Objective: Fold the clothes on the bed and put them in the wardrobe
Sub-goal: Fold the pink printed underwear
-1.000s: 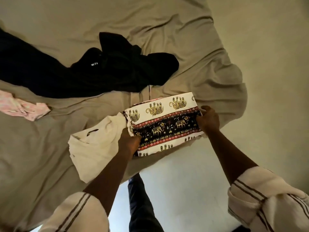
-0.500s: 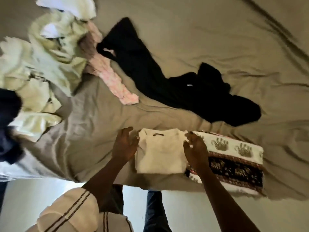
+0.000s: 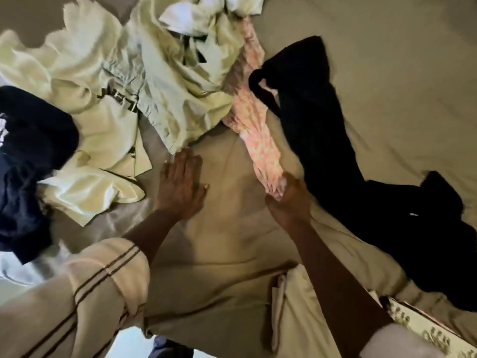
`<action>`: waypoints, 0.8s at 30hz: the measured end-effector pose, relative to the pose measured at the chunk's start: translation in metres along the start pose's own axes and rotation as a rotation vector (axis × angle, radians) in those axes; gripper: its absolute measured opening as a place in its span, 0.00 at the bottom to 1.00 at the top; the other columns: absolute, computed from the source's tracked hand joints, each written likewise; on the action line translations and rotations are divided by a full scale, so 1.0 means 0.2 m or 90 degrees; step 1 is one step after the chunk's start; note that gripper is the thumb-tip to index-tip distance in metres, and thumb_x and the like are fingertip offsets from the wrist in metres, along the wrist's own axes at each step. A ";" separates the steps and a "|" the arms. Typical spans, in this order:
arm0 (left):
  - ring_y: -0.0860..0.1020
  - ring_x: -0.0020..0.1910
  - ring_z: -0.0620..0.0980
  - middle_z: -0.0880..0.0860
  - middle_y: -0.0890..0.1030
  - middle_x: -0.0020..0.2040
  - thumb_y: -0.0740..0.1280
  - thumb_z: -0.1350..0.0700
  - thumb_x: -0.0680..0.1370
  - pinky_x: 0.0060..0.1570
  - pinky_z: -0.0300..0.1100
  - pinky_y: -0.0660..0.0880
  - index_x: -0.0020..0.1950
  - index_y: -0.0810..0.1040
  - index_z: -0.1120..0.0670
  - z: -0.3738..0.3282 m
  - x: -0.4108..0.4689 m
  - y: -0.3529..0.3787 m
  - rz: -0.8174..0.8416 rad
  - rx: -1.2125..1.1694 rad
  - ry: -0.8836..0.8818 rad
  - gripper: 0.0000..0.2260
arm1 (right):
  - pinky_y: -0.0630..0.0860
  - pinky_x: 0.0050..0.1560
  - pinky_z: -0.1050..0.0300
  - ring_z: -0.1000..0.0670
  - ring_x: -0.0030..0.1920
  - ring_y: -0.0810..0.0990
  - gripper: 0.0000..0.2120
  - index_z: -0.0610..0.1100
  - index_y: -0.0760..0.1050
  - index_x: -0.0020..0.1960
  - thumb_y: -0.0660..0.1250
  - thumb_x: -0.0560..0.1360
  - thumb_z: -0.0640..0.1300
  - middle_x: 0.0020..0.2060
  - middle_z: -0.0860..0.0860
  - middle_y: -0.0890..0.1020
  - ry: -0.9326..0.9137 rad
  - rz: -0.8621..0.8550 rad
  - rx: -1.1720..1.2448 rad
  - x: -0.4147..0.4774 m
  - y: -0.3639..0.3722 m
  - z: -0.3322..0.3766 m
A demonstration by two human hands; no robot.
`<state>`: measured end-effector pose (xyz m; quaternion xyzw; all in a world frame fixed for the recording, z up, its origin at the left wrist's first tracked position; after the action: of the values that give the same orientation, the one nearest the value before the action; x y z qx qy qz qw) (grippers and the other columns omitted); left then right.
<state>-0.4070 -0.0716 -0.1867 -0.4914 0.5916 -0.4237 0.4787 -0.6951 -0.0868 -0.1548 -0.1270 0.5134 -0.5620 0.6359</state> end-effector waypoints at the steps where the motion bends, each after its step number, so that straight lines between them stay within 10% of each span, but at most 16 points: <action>1: 0.56 0.82 0.60 0.60 0.58 0.83 0.58 0.39 0.80 0.76 0.63 0.58 0.81 0.62 0.56 0.04 0.04 0.05 0.005 -0.005 0.016 0.34 | 0.70 0.70 0.43 0.36 0.70 0.70 0.39 0.46 0.63 0.78 0.74 0.72 0.50 0.73 0.40 0.69 -0.015 -0.014 -0.063 0.08 0.05 0.05; 4: 0.51 0.84 0.59 0.57 0.55 0.84 0.57 0.39 0.82 0.78 0.63 0.55 0.82 0.61 0.54 0.10 0.08 0.16 0.002 -0.003 0.070 0.32 | 0.66 0.72 0.43 0.33 0.70 0.68 0.43 0.44 0.52 0.83 0.70 0.75 0.43 0.71 0.35 0.69 -0.042 -0.012 -0.174 0.20 0.11 0.13; 10: 0.46 0.84 0.56 0.55 0.52 0.85 0.60 0.39 0.83 0.80 0.62 0.51 0.83 0.58 0.52 0.11 0.10 0.16 0.042 -0.052 0.038 0.32 | 0.78 0.60 0.51 0.41 0.60 0.82 0.23 0.54 0.80 0.69 0.64 0.75 0.43 0.60 0.47 0.85 0.002 -0.012 0.017 0.12 0.05 0.25; 17: 0.57 0.82 0.61 0.60 0.54 0.83 0.76 0.52 0.74 0.72 0.56 0.70 0.84 0.55 0.56 -0.13 0.05 -0.33 -0.050 -0.318 0.080 0.44 | 0.72 0.42 0.59 0.52 0.44 0.83 0.19 0.47 0.86 0.52 0.61 0.69 0.46 0.42 0.54 0.87 -0.216 0.007 0.126 -0.28 -0.22 0.64; 21: 0.68 0.76 0.61 0.61 0.68 0.77 0.70 0.52 0.78 0.71 0.52 0.70 0.76 0.70 0.53 -0.30 0.05 -0.78 -0.142 -0.363 0.119 0.26 | 0.68 0.30 0.47 0.50 0.31 0.74 0.13 0.33 0.79 0.38 0.62 0.68 0.42 0.29 0.41 0.77 -0.341 0.005 0.283 -0.54 -0.63 0.83; 24: 0.80 0.61 0.57 0.55 0.82 0.62 0.62 0.51 0.80 0.56 0.46 0.76 0.65 0.78 0.53 -0.37 0.06 -1.07 -0.102 -0.454 0.093 0.16 | 0.67 0.30 0.59 0.54 0.30 0.72 0.05 0.41 0.76 0.31 0.64 0.65 0.37 0.25 0.51 0.75 -0.313 0.007 0.455 -0.73 -0.99 0.92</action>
<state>-0.4430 -0.1141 0.0336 -0.6406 0.6942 -0.2608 0.1993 -0.6410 -0.1064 0.1457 -0.0259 0.1209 -0.6539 0.7464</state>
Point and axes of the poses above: each hand's wrist, its own x-axis towards the middle knuckle, its own y-axis out of the palm, z = x × y, the point moved 5 cm from there along x, towards the middle knuckle
